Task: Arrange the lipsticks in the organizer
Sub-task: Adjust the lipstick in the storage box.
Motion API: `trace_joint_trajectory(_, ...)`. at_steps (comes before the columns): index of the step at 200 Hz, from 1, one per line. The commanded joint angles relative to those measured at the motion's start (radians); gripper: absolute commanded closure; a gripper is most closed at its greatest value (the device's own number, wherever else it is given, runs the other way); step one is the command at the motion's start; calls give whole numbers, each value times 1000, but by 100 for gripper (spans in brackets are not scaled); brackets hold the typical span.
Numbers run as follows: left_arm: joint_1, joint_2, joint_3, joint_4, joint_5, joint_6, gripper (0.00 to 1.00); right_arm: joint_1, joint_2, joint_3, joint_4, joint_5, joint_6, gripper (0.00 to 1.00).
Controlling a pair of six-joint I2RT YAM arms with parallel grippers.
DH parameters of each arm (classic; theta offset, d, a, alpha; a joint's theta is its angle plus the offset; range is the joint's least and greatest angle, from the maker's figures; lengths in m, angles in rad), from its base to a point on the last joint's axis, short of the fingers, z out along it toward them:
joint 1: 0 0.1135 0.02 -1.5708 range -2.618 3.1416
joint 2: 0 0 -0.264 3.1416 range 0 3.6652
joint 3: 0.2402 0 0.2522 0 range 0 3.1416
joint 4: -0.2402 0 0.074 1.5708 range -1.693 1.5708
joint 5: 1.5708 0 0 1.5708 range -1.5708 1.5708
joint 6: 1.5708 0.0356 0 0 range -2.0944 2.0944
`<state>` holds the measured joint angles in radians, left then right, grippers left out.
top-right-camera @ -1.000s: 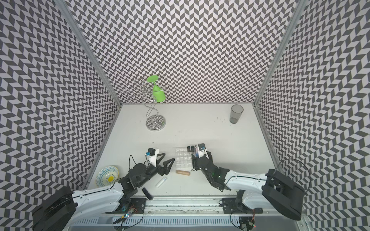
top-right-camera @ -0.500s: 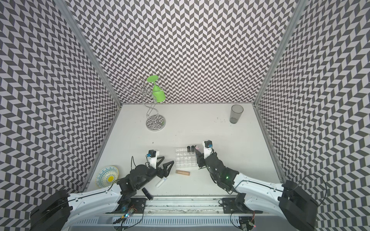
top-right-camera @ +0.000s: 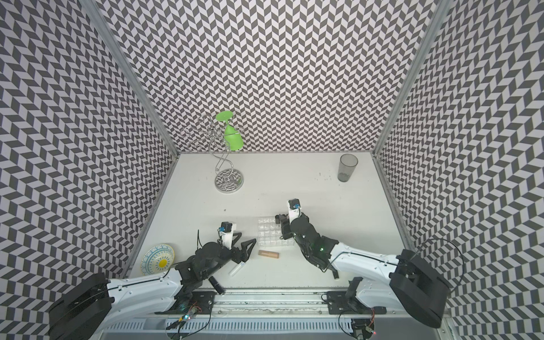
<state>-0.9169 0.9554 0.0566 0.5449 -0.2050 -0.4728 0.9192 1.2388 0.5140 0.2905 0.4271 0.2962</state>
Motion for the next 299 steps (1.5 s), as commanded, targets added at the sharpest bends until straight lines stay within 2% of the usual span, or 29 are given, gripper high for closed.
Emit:
trace_joint_trajectory(1,-7,-16,19,23,-12,3,14,-4,15,31,-32,16,4,50)
trace_joint_trajectory(35,-7,-30,14,23,-13,5,14,-4,19,29,-59,45,22,53)
trace_joint_trajectory(55,-7,-29,12,27,-11,6,14,-3,8,17,-50,67,19,48)
trace_joint_trajectory(72,-7,-23,12,34,-8,5,14,-4,0,17,-54,68,15,48)
trace_joint_trajectory(132,-8,-5,15,46,-4,5,14,-11,41,22,-37,34,11,63)
trace_joint_trajectory(156,-8,-18,14,39,-6,5,14,-13,40,20,-34,36,13,65)
trace_joint_trajectory(170,-9,-28,11,33,-10,5,14,-16,45,23,-37,31,10,75)
trace_joint_trajectory(192,-8,-46,8,25,-17,6,14,-16,40,18,-27,24,6,83)
trace_joint_trajectory(247,-8,-60,-1,26,-27,6,14,-10,5,-13,16,1,-4,89)
trace_joint_trajectory(299,-8,-12,-8,83,-22,7,14,-3,-47,-137,217,18,-44,90)
